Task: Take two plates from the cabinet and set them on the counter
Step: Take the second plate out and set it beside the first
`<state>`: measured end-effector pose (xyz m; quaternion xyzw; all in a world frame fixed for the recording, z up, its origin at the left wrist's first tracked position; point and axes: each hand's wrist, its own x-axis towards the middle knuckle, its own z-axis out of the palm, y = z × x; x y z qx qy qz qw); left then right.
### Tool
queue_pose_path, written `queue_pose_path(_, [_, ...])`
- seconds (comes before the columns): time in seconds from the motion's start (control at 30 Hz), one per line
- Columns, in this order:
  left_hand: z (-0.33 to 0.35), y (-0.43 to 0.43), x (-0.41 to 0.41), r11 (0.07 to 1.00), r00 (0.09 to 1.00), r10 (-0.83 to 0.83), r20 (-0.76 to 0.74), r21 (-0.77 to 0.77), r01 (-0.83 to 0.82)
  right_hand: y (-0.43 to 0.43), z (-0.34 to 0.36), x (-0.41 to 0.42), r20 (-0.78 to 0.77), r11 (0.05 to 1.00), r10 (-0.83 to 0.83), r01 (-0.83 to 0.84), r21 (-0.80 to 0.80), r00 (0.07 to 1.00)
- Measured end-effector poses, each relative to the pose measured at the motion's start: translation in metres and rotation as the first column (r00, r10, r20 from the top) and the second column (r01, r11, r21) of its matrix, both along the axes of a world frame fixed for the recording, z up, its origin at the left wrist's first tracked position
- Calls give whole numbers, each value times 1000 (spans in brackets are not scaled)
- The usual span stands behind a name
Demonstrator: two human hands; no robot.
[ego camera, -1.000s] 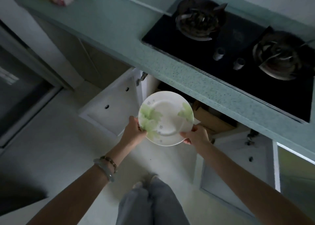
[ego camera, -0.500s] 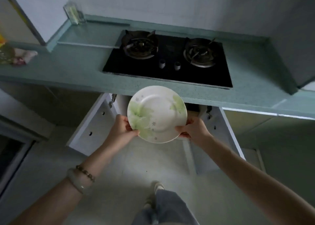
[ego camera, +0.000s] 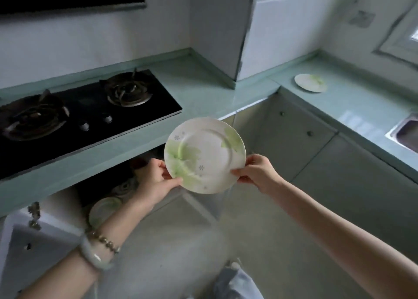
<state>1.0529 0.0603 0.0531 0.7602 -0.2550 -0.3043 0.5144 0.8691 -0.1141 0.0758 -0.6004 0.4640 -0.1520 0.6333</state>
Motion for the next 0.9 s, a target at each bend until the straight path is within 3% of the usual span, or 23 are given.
queue_pose_path(0.2, [4, -91, -44, 971, 971, -240, -6, 10, 240, -46, 6, -87, 2, 976, -216, 216, -39, 976])
queue_pose_path(0.5, [12, -238, -148, 889, 889, -457, -4, -5, 457, -139, 11, -211, -38, 903, -429, 427, -57, 902])
queue_pose_path(0.9, [2, -400, -247, 844, 844, -535, -24, 2, 536, -272, 10, -317, 3, 828, -560, 560, -26, 828])
